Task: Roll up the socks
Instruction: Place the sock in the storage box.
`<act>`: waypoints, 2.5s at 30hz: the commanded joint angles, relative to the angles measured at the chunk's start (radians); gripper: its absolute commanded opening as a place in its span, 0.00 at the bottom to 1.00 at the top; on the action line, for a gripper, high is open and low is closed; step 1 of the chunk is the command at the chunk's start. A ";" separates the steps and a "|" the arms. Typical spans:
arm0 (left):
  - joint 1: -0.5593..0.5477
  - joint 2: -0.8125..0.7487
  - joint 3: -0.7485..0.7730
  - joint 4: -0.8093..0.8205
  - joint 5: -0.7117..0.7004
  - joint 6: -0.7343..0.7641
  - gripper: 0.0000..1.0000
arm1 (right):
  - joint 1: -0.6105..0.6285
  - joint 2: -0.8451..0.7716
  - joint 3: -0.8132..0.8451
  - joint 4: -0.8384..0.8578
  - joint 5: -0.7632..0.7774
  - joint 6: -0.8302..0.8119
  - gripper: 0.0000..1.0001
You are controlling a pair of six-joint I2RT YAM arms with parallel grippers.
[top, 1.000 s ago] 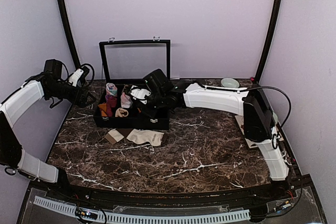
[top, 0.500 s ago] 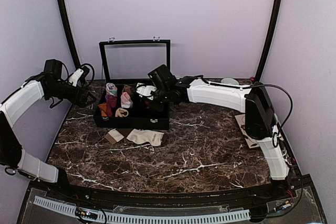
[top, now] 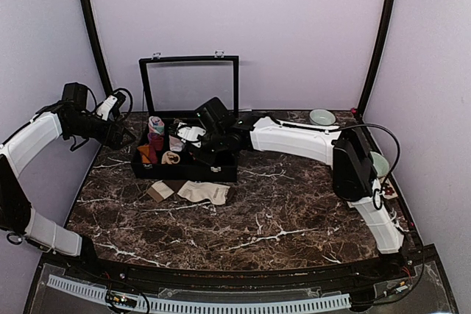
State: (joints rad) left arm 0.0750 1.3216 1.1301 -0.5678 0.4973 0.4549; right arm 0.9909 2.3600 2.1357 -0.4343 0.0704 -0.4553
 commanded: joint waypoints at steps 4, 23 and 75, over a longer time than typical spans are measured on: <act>0.005 -0.009 0.020 0.013 0.009 -0.014 0.99 | 0.005 0.042 -0.006 0.046 -0.043 0.139 0.00; 0.005 -0.009 0.013 0.020 0.010 -0.037 0.99 | -0.115 0.083 0.078 -0.008 -0.250 0.080 0.00; 0.005 -0.019 0.023 0.042 -0.014 -0.050 0.99 | -0.088 0.038 0.005 0.101 -0.142 0.079 0.64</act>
State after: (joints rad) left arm 0.0750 1.3293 1.1419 -0.5453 0.4873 0.4141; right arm 0.8909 2.4798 2.1567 -0.3454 -0.0685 -0.3840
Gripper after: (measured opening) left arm 0.989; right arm 0.633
